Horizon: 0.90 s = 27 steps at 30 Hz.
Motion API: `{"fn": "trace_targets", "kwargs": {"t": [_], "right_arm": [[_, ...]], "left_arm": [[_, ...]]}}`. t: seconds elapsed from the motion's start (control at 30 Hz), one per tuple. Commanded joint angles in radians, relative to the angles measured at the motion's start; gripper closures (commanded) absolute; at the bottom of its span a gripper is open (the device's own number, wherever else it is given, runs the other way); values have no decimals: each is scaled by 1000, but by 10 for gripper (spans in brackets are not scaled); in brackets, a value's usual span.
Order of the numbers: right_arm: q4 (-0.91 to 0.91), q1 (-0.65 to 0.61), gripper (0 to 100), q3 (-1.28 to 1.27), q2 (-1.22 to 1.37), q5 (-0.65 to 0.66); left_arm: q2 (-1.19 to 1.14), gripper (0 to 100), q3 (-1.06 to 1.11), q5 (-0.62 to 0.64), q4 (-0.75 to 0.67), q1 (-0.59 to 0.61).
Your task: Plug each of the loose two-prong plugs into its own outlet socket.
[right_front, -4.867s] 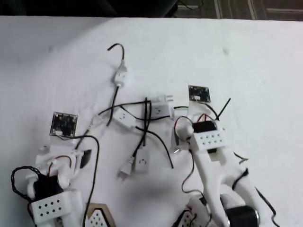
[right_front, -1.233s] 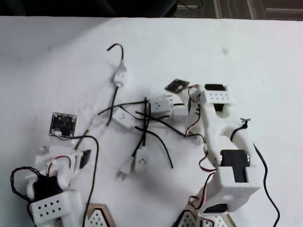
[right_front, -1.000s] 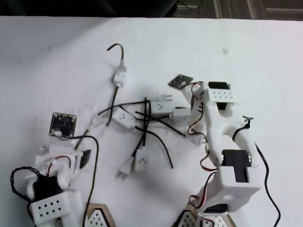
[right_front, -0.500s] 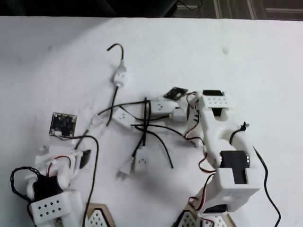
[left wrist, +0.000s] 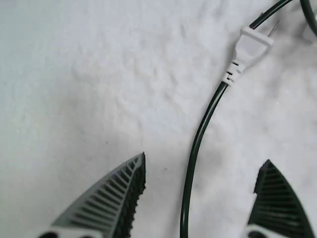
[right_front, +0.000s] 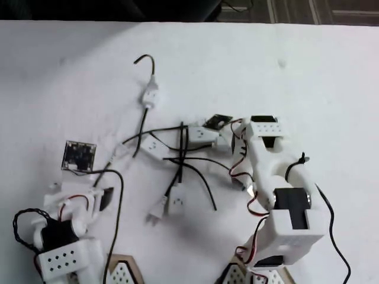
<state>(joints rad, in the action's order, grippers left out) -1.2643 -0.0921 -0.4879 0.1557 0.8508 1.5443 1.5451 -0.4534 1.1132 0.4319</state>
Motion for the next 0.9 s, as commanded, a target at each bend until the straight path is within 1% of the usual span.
{"fn": "trace_targets", "kwargs": {"t": [0.0,0.1,0.23,0.3,0.47,0.67,0.77,0.87], "right_arm": [[-16,-16,981,-6,-99,5],[-48,-35,981,-35,-222,3],[-73,-73,981,-117,-452,-5],[-68,-94,981,-163,-579,-71],[-68,-176,981,-232,-880,-262],[-64,-285,981,-276,-1170,-476],[-8,-352,981,-295,-1288,-575],[81,-418,981,-342,-1377,-644]], "left_arm": [[7,653,-5,-3,-23,4],[7,653,-5,-2,-23,4],[7,653,-14,0,-23,4],[8,654,-25,23,-23,4],[8,654,-118,153,-15,-1],[8,654,-230,261,-15,-2],[8,654,-270,304,-15,-10],[8,654,-295,334,-15,-68]]}}
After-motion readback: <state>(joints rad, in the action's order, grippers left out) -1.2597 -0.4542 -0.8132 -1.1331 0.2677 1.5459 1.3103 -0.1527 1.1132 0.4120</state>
